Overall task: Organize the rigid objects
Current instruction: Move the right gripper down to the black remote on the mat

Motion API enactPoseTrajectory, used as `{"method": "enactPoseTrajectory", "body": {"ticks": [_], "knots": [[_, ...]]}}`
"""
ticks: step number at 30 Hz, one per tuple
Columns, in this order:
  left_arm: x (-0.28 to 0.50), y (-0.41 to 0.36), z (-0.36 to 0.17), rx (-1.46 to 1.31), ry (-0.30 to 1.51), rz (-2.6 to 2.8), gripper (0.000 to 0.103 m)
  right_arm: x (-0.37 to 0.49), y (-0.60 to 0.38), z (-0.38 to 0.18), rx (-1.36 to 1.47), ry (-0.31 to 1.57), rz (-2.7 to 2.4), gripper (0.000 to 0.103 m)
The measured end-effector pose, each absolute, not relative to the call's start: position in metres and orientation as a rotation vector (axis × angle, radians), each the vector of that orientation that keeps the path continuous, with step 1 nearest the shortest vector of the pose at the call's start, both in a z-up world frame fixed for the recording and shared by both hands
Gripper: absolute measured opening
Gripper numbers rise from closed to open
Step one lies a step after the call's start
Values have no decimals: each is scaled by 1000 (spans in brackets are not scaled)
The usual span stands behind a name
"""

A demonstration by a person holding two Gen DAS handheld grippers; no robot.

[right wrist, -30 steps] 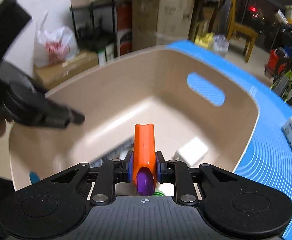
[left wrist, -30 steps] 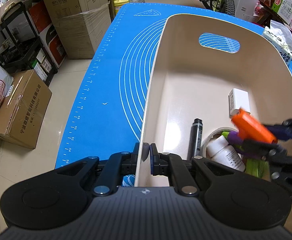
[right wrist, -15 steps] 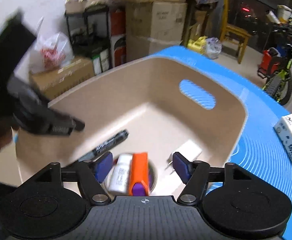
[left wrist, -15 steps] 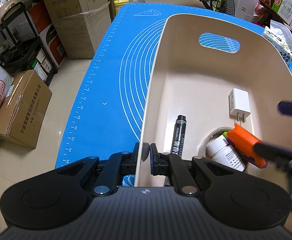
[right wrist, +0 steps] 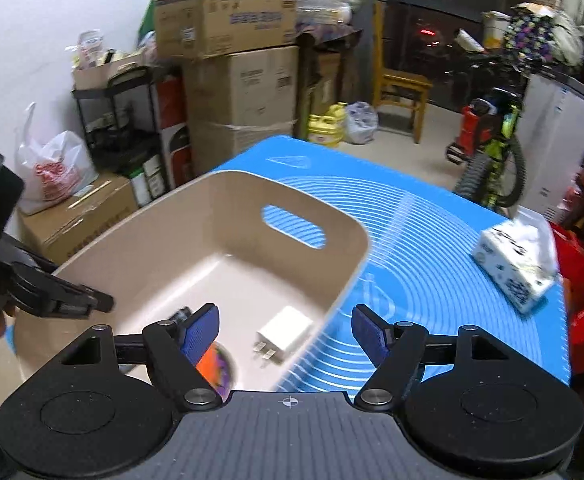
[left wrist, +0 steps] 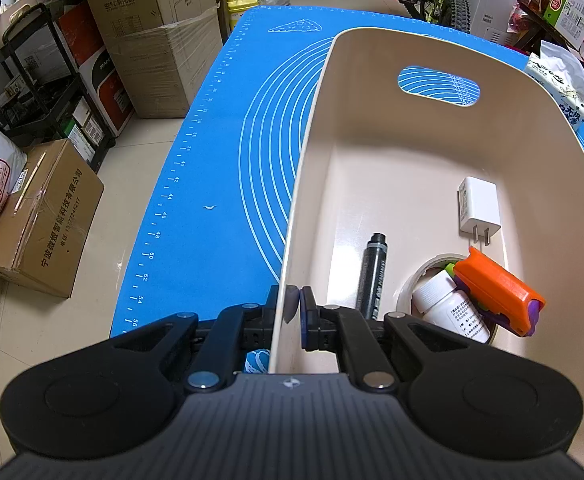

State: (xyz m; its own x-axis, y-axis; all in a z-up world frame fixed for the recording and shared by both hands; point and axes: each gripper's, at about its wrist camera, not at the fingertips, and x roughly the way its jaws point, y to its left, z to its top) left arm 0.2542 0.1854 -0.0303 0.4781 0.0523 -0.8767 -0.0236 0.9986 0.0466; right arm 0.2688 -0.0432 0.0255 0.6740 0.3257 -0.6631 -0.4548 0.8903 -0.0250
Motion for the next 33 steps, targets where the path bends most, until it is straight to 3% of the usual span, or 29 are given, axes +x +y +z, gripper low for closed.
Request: {"method": "enactPoseTrajectory", "body": {"ticks": [8,18,33], "knots": [[254,185,-30,30,1071,47,10,266,-89,12,-161,730,311,79],[254,186,-30,28,1071,46,10,267,-131,-44,-65,865,116,79],[254,186,-30,26,1070,45,10,253,-145,-102,248,1037,-148,77]]}}
